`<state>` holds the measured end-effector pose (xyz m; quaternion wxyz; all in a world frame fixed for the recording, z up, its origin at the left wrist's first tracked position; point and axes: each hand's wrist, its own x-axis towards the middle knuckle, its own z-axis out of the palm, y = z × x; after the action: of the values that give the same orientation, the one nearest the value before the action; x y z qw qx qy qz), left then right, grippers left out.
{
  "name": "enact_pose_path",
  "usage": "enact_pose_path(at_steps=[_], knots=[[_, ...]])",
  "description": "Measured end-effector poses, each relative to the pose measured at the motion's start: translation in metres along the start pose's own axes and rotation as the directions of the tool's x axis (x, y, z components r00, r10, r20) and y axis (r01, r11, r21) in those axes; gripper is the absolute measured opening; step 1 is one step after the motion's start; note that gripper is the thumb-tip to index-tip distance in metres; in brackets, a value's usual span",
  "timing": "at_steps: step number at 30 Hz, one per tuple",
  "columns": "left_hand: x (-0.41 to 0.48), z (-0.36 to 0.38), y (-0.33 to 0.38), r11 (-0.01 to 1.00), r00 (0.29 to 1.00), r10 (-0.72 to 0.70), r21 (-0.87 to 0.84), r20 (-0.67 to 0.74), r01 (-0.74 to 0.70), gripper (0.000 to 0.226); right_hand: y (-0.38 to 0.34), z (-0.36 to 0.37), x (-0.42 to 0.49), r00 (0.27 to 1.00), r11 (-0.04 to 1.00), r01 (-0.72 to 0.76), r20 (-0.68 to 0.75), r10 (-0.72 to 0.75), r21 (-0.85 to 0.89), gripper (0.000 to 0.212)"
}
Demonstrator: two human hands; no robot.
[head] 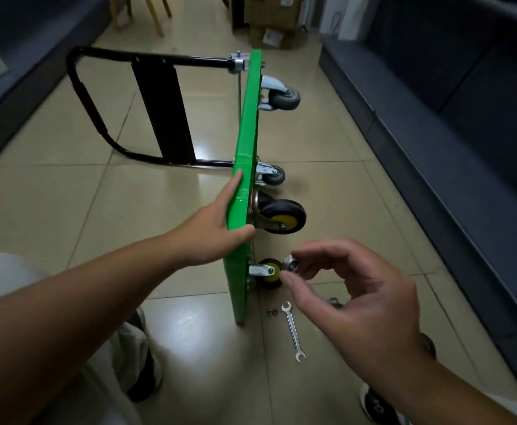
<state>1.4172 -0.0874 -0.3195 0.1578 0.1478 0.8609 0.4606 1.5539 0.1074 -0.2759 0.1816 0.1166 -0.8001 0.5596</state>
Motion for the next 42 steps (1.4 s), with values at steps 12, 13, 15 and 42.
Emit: enact_pose_path(at_steps=[12,13,15,42], knots=[[-0.026,-0.035,-0.009,0.998,0.995,-0.051,0.046,0.085,0.047,0.101,-0.032,0.023,-0.001,0.781,0.008,-0.607,0.594,0.194,0.795,0.024],[-0.029,-0.038,-0.010,0.997,0.992,-0.071,0.035,0.101,0.068,0.101,-0.027,0.024,0.000,0.785,0.045,-0.599,0.575,0.232,0.799,0.023],[-0.033,-0.044,-0.010,0.995,0.989,-0.102,0.008,0.108,0.101,0.100,-0.010,0.031,0.002,0.793,0.263,-0.576,0.451,0.409,0.774,0.017],[0.052,-0.027,-0.003,0.981,0.979,-0.080,0.161,-0.189,0.111,0.062,0.135,0.137,0.024,0.830,0.731,-0.477,-0.023,0.557,0.489,0.031]])
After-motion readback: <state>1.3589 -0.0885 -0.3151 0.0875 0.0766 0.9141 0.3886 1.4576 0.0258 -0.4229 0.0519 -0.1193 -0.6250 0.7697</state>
